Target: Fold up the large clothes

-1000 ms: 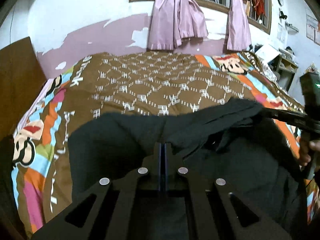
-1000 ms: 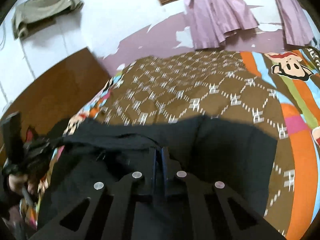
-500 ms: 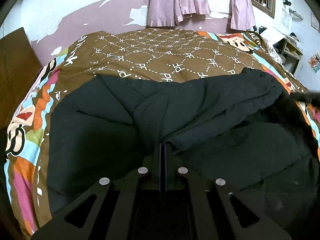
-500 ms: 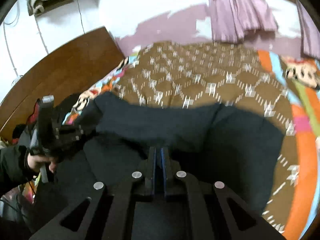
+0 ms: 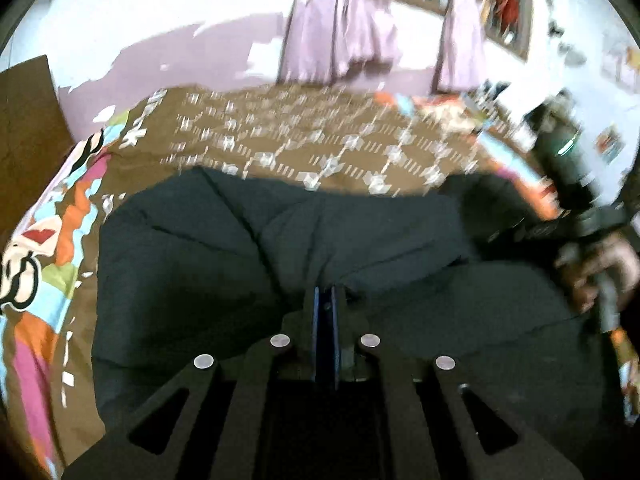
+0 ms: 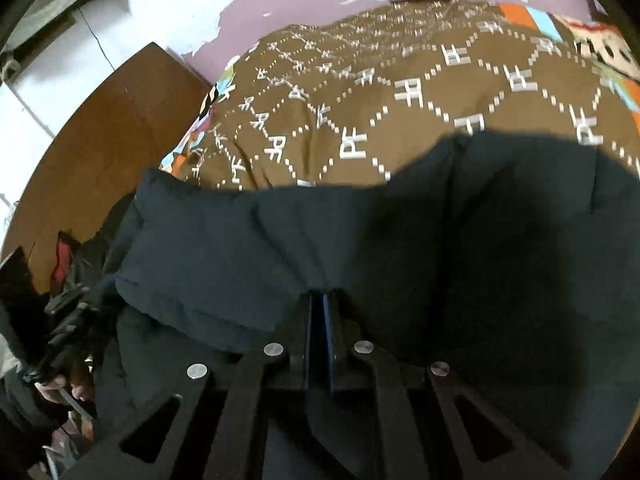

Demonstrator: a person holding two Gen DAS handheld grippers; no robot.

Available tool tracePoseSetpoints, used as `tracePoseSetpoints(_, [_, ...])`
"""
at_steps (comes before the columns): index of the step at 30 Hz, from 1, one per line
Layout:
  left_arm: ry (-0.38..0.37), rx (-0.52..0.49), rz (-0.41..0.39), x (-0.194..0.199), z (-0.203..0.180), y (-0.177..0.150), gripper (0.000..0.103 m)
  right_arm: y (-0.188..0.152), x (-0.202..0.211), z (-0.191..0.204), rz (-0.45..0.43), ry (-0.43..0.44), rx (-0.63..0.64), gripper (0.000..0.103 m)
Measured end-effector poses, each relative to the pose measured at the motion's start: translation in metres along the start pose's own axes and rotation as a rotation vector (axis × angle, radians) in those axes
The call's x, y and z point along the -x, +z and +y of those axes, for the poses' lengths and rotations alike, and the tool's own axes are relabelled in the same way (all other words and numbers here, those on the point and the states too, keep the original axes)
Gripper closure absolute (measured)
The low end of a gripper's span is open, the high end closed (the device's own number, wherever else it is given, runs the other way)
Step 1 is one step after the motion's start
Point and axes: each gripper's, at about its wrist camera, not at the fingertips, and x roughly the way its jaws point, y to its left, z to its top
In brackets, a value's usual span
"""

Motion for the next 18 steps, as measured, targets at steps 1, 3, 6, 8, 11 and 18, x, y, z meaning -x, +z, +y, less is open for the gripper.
tracePoseSetpoints(1, [-0.022, -0.006, -0.051, 0.011, -0.002, 0.000, 0.099, 0.000, 0.000, -0.003, 0.000, 0.011, -0.012, 0.098])
tracePoseSetpoints(3, [-0.053, -0.004, -0.095, 0.020, -0.006, 0.005, 0.099, -0.002, -0.002, -0.007, 0.005, 0.018, -0.023, 0.098])
tracePoseSetpoints(6, [-0.107, -0.002, -0.100, 0.016, -0.016, 0.024, 0.099, -0.007, -0.004, -0.008, 0.007, 0.016, -0.019, 0.098])
tracePoseSetpoints(8, [-0.149, -0.006, 0.030, -0.011, -0.022, 0.040, 0.099, -0.009, -0.004, -0.008, 0.007, 0.023, -0.021, 0.098])
tracePoseSetpoints(11, [-0.202, 0.009, 0.263, -0.062, -0.023, 0.050, 0.099, -0.011, -0.004, -0.009, -0.001, 0.033, -0.026, 0.099])
tracePoseSetpoints(18, [-0.133, 0.140, 0.445, -0.121, -0.002, 0.050, 0.100, -0.008, -0.022, -0.009, 0.069, 0.001, -0.018, 0.101])
